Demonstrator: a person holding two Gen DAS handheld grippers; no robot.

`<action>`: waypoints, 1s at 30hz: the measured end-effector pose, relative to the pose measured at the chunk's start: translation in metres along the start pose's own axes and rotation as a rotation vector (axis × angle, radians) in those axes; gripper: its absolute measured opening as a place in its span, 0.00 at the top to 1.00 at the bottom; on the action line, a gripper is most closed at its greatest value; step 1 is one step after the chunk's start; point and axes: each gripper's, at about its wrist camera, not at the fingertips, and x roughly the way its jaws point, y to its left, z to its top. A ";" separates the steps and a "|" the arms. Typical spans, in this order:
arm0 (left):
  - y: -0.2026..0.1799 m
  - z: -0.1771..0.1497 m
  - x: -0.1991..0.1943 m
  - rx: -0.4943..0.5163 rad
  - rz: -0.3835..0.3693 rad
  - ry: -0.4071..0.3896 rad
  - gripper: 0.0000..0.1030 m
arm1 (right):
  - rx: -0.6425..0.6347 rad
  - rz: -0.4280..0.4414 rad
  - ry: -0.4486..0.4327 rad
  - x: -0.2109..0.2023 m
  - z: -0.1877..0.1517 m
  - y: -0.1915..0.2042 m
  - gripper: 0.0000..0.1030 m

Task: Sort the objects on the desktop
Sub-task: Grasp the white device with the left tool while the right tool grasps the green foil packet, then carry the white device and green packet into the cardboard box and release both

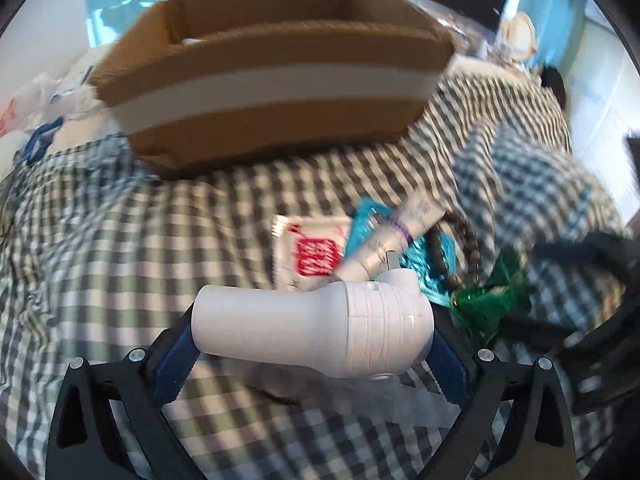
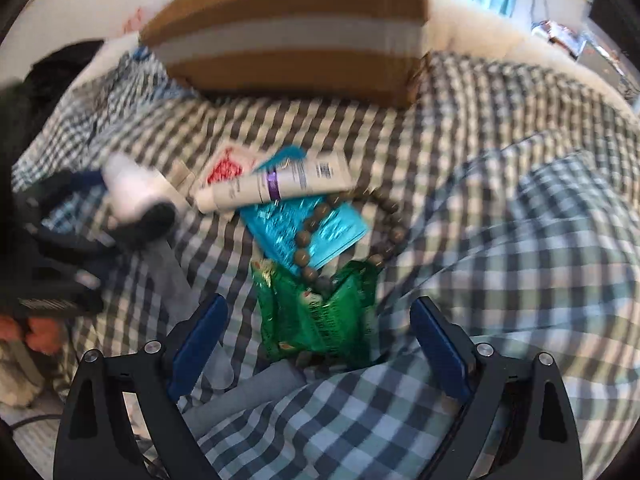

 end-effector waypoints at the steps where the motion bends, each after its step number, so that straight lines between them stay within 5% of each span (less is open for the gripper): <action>1: 0.004 0.000 -0.004 -0.011 0.002 -0.009 0.03 | -0.009 0.000 0.026 0.008 0.000 0.003 0.10; 3: 0.010 0.000 -0.008 -0.023 0.007 -0.014 0.03 | -0.026 -0.026 0.060 0.018 0.001 0.010 0.14; 6: 0.018 -0.003 -0.013 -0.048 0.007 -0.001 0.03 | -0.048 -0.060 0.092 0.026 -0.001 0.015 0.46; 9: 0.017 -0.001 -0.016 -0.051 0.006 0.003 0.03 | -0.014 -0.055 0.095 0.027 -0.003 0.009 0.58; 20: 0.018 -0.006 -0.037 -0.054 0.025 -0.036 0.03 | 0.024 -0.058 -0.080 -0.039 -0.001 0.008 0.60; 30: 0.025 0.032 -0.084 -0.052 0.047 -0.195 0.03 | -0.013 -0.021 -0.288 -0.115 0.061 0.009 0.60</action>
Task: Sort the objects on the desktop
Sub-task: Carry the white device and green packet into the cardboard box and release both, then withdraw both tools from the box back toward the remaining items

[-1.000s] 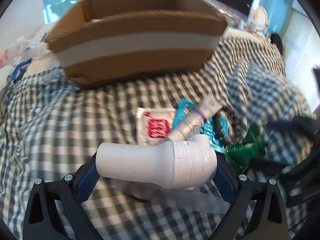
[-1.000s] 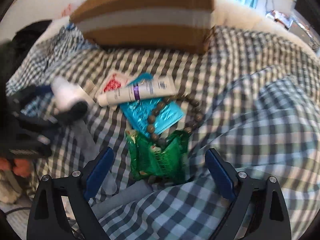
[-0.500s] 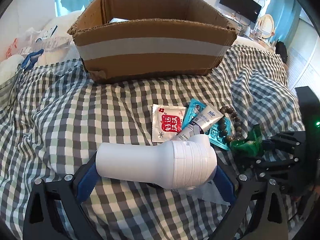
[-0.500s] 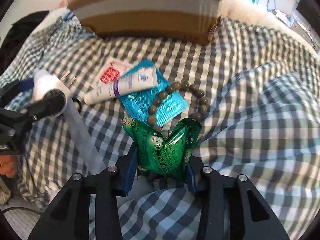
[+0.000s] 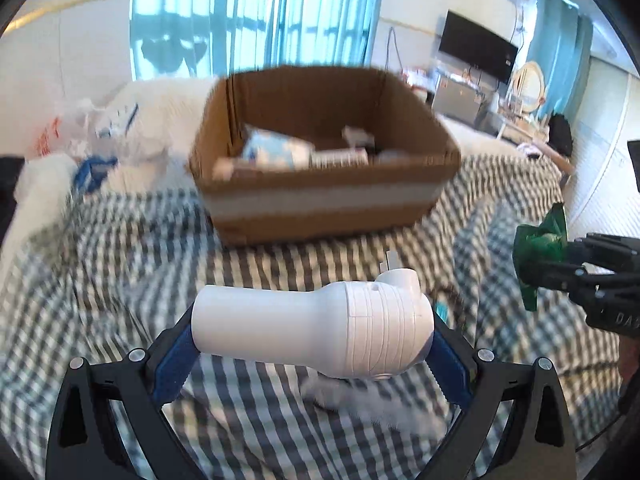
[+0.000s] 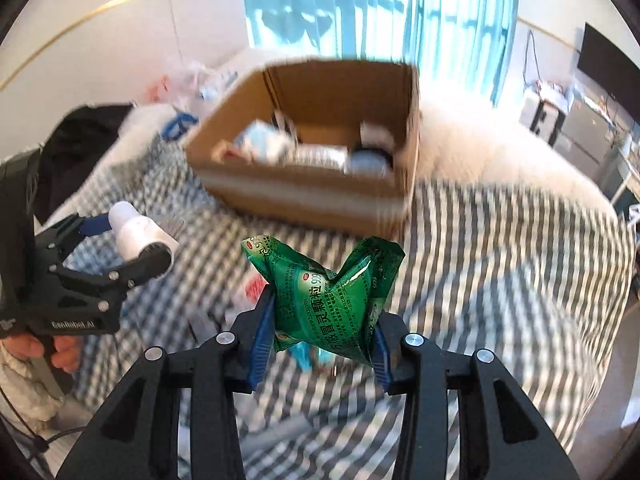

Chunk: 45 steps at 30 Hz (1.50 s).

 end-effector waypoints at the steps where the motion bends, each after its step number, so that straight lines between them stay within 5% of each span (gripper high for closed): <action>1: 0.000 0.009 -0.003 0.009 0.005 -0.022 0.03 | -0.007 0.007 -0.017 -0.002 0.011 0.001 0.60; 9: 0.008 0.088 -0.008 0.020 0.034 -0.146 0.02 | 0.010 0.092 -0.100 0.012 0.087 -0.001 0.60; 21: 0.025 0.146 0.073 0.006 0.091 -0.120 0.02 | 0.144 0.130 -0.054 0.095 0.148 -0.039 0.57; 24: 0.022 0.151 0.093 0.042 0.109 -0.118 0.02 | 0.177 0.078 -0.083 0.101 0.158 -0.046 0.20; 25: 0.020 0.152 0.096 0.057 0.114 -0.119 0.02 | 0.200 0.063 -0.099 0.099 0.160 -0.050 0.18; 35: 0.007 0.134 0.063 0.075 0.088 -0.071 0.00 | 0.191 0.036 -0.150 0.032 0.125 -0.046 0.18; 45: 0.008 0.050 0.000 0.028 0.098 0.066 0.00 | 0.010 0.027 -0.100 -0.021 0.033 0.012 0.18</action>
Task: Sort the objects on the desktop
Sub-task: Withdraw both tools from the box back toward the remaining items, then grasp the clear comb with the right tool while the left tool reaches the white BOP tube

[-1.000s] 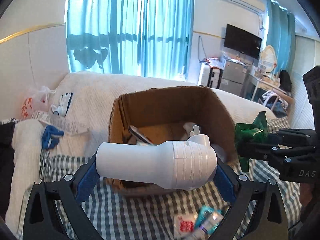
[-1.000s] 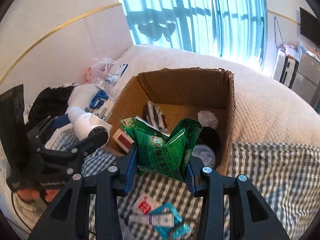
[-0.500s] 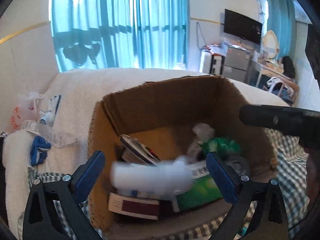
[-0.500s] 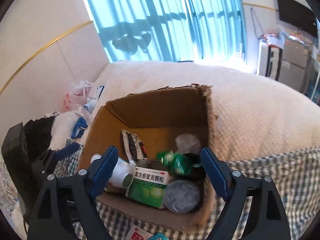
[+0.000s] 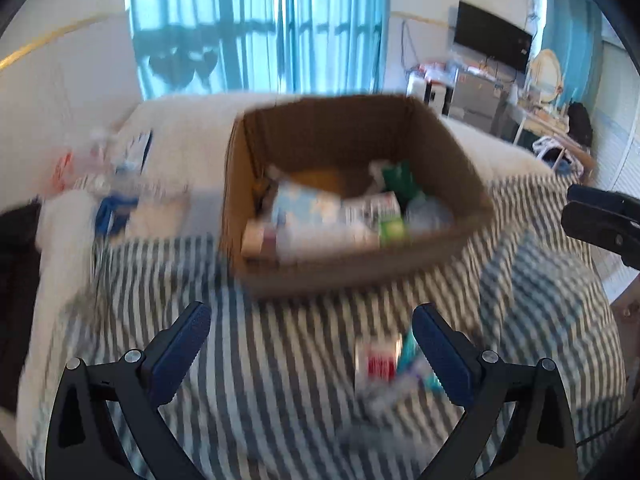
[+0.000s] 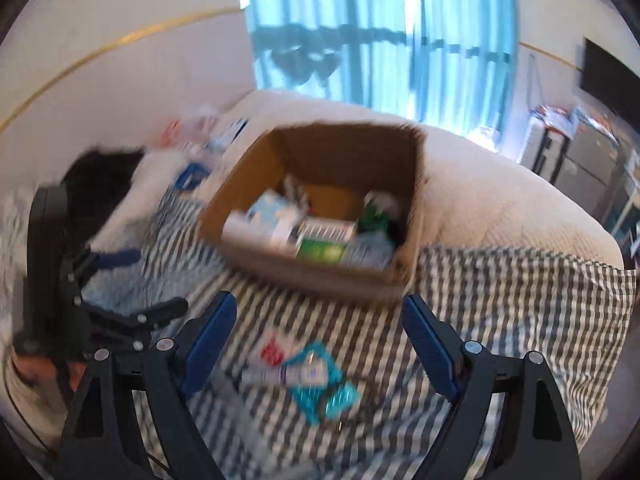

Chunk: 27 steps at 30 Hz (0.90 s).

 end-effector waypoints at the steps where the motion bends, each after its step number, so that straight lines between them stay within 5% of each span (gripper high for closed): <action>1: 0.000 -0.014 -0.002 -0.001 0.004 0.022 0.00 | -0.039 0.016 0.029 0.004 -0.017 0.011 0.18; 4: 0.003 -0.050 -0.001 -0.025 0.064 0.060 0.00 | -0.092 0.094 0.116 0.024 -0.054 0.034 0.20; 7: 0.008 -0.078 0.006 -0.077 0.118 0.080 0.00 | -0.134 0.175 0.212 0.053 -0.091 0.058 0.42; 12: 0.010 -0.107 0.026 -0.099 0.168 0.124 0.00 | -0.225 0.219 0.341 0.098 -0.127 0.088 0.43; 19: 0.026 -0.120 0.037 -0.164 0.158 0.153 0.00 | -0.145 0.246 0.463 0.149 -0.135 0.078 0.56; 24: 0.028 -0.123 0.045 -0.159 0.140 0.170 0.00 | -0.148 0.226 0.470 0.147 -0.137 0.079 0.74; 27: 0.026 -0.122 0.047 -0.149 0.131 0.173 0.00 | -0.116 0.237 0.484 0.142 -0.139 0.073 0.74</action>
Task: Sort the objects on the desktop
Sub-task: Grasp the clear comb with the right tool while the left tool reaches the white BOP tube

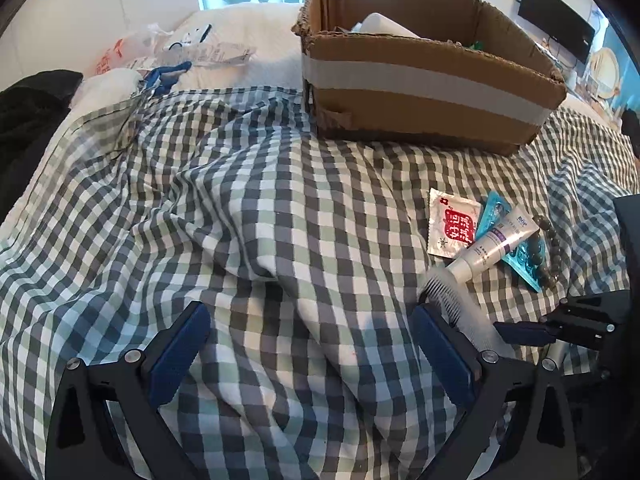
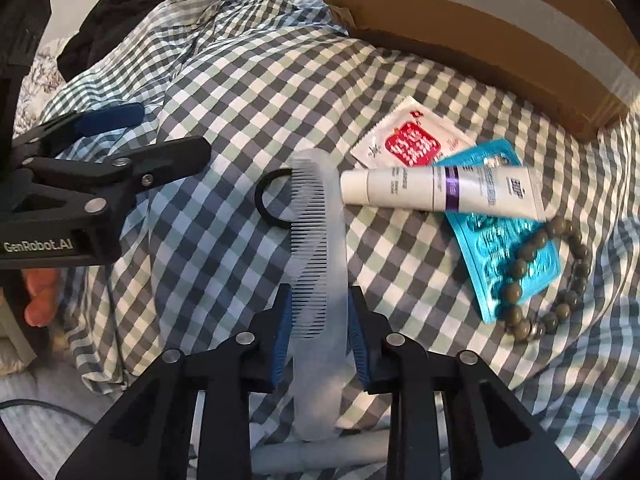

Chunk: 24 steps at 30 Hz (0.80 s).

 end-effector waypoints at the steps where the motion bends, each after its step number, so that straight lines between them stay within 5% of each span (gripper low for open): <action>1: -0.001 0.000 0.001 0.006 -0.009 0.002 0.00 | 0.014 0.000 -0.003 -0.001 -0.002 -0.002 0.74; 9: -0.021 0.004 0.003 0.089 -0.034 -0.002 0.00 | 0.085 -0.059 -0.154 -0.053 -0.011 -0.019 0.74; 21: -0.118 0.026 0.029 0.412 -0.140 -0.062 0.01 | 0.327 -0.069 -0.294 -0.105 -0.023 -0.082 0.74; 24: -0.132 0.031 0.048 0.444 -0.150 -0.017 0.24 | 0.346 -0.049 -0.289 -0.105 -0.027 -0.089 0.74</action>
